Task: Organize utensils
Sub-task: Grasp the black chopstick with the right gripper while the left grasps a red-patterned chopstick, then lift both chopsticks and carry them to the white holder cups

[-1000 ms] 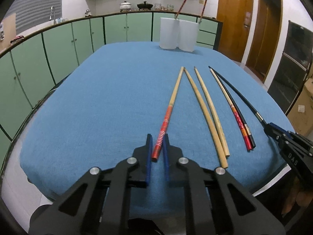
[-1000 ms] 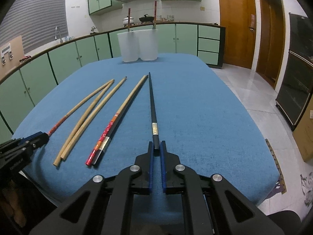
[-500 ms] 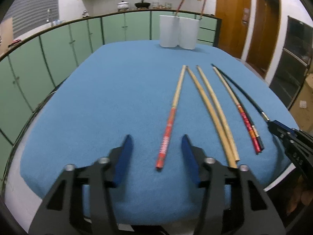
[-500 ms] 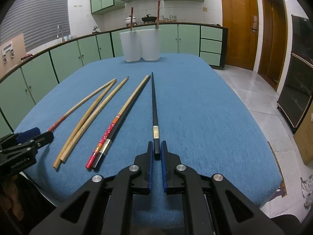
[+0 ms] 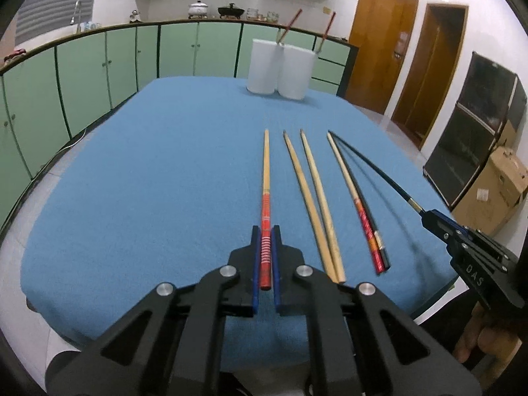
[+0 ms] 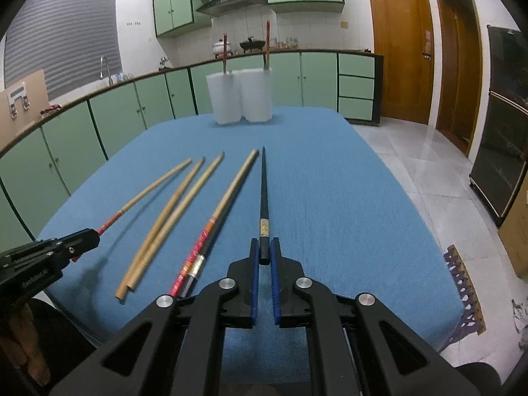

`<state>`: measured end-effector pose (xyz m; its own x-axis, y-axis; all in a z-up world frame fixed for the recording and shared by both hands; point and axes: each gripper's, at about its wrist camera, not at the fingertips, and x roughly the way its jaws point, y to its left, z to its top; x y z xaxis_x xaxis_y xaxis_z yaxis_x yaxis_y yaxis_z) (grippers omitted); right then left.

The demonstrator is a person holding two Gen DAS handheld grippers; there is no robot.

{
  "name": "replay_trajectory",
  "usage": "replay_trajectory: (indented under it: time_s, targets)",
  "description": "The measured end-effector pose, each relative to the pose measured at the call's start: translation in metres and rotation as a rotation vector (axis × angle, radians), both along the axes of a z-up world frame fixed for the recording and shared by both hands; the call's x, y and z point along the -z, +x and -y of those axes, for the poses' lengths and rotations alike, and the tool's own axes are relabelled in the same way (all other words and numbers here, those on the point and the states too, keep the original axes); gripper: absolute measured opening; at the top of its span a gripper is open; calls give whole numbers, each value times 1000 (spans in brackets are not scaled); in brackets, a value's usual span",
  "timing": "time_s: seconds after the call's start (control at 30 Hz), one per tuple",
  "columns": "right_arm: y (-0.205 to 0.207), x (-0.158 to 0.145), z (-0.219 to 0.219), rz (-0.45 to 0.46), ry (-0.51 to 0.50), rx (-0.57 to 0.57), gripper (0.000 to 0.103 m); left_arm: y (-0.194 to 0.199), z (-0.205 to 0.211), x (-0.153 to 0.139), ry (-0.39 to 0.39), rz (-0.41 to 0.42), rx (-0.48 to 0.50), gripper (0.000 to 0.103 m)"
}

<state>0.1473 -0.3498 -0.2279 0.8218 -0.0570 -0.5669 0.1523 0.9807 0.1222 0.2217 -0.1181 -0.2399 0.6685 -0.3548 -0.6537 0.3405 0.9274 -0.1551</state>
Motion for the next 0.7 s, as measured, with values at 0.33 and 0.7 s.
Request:
replay_trajectory:
  time_s: [0.33, 0.7]
  targets:
    - [-8, -56, 7, 102, -25, -9, 6, -9, -3, -54, -12, 82, -3, 5]
    - [17, -127, 18, 144, -93, -57, 6, 6, -6, -107, -3, 152, 28, 5]
